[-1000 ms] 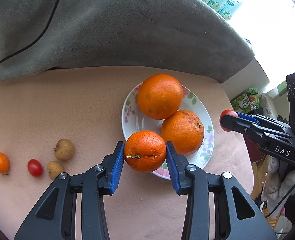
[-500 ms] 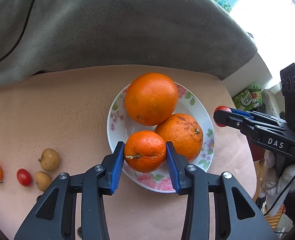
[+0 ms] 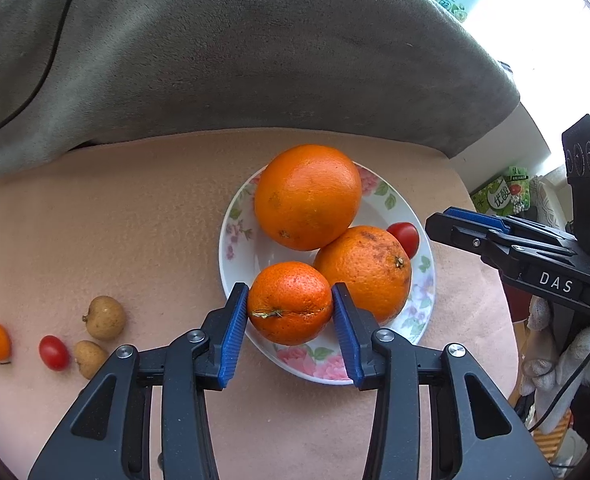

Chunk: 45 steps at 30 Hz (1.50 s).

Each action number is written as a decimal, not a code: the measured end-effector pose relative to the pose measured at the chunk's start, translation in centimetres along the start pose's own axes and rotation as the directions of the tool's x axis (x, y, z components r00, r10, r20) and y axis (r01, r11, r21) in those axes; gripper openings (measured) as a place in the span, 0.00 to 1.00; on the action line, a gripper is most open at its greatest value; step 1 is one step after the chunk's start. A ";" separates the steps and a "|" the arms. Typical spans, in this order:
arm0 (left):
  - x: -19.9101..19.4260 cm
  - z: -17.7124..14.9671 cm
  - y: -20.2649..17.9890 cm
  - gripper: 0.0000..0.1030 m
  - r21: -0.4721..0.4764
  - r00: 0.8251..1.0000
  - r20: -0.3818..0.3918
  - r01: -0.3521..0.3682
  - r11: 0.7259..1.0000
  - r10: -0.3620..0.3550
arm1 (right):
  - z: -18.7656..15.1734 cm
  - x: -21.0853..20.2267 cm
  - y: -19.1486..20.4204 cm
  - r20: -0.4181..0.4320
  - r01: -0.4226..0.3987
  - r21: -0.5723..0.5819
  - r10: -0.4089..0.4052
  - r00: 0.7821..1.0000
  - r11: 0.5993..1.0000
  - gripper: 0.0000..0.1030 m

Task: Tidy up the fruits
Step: 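Carry mandarin and tomato onto the plate and open both grippers, then withdraw both grippers from the plate toward the remaining fruits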

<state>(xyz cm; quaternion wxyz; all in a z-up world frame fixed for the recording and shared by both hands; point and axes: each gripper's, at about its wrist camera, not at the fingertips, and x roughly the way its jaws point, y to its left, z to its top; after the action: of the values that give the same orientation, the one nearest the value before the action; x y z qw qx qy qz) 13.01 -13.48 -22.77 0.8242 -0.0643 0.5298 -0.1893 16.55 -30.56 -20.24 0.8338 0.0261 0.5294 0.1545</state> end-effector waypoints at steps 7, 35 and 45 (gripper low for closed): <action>-1.0 0.3 0.2 0.57 0.004 1.000 0.026 -0.001 1.000 0.001 | 0.1 -0.9 0.6 0.019 0.012 0.004 -0.012 1.000 1.000 0.61; -7.2 -3.0 10.2 0.57 -0.100 0.995 0.051 -0.081 0.992 0.087 | -1.6 -1.4 9.7 0.031 -0.040 -0.004 0.040 0.999 0.999 0.71; -8.7 -5.0 14.5 0.57 -0.163 0.991 0.049 -0.113 0.980 0.122 | -2.4 0.2 14.2 -0.006 -0.082 -0.052 0.082 0.997 0.995 0.71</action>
<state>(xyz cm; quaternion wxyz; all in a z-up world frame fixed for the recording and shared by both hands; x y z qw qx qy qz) 8.91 3.65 -22.01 0.8412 -0.1046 0.5219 -0.0952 11.27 -17.32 -18.51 0.8260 0.0257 0.5255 0.2024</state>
